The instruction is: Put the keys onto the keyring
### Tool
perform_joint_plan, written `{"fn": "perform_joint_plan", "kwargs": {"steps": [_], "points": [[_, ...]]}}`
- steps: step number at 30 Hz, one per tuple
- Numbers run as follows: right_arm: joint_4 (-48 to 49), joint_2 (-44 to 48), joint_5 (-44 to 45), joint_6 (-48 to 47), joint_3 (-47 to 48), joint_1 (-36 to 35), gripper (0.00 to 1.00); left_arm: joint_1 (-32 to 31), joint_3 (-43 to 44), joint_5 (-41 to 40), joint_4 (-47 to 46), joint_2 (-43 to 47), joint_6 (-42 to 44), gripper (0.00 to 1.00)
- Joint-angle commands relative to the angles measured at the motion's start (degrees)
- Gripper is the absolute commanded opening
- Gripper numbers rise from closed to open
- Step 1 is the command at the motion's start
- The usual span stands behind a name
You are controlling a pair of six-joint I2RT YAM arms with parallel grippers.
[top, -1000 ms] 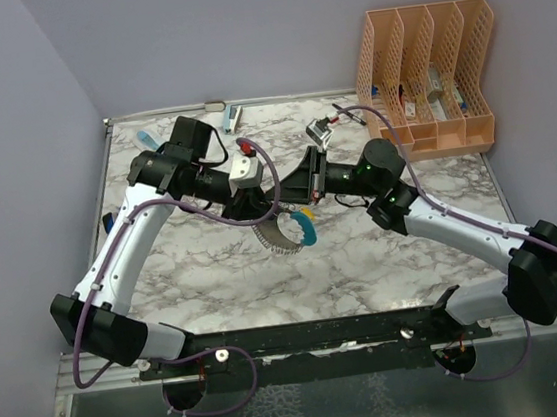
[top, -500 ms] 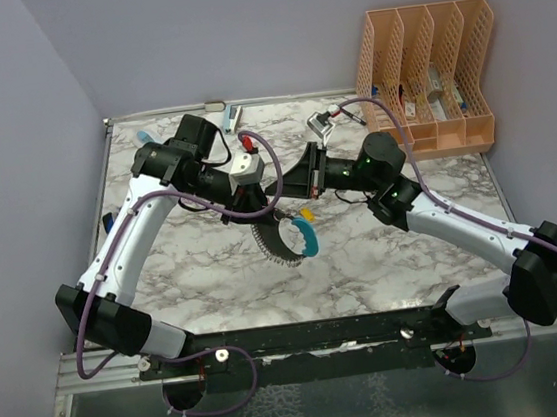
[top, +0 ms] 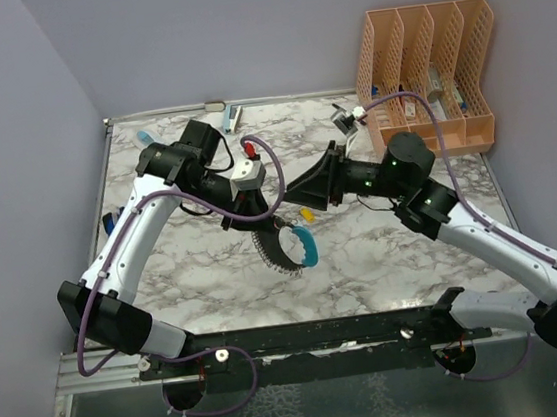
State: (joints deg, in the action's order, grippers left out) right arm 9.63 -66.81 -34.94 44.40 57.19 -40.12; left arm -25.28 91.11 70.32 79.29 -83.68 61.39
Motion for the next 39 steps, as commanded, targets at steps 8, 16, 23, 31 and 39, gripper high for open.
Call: {"fn": "perform_joint_plan", "kwargs": {"steps": [8,16,23,31,39], "points": [[-8.12,14.12,5.03,-37.68,-6.46,-0.05,0.39,-3.80,-5.77,4.27,1.38,-1.05,-0.10,0.00],[-14.36,11.33,0.84,-33.51,-3.41,-0.04,0.36,-7.42,-7.54,1.84,-1.99,-3.00,-3.77,0.00],[-9.61,21.05,-1.69,-43.34,-11.75,0.00,0.50,-9.63,-5.23,-0.11,1.43,-4.01,-1.26,0.00],[-12.15,18.81,-11.27,-52.81,-11.81,-0.13,0.51,-14.41,-5.47,-2.08,1.44,-4.91,-1.55,0.00],[-16.74,21.70,-15.66,-58.69,-13.01,-0.37,0.47,-18.49,-5.76,-3.52,1.57,-6.19,-1.87,0.00]]}}
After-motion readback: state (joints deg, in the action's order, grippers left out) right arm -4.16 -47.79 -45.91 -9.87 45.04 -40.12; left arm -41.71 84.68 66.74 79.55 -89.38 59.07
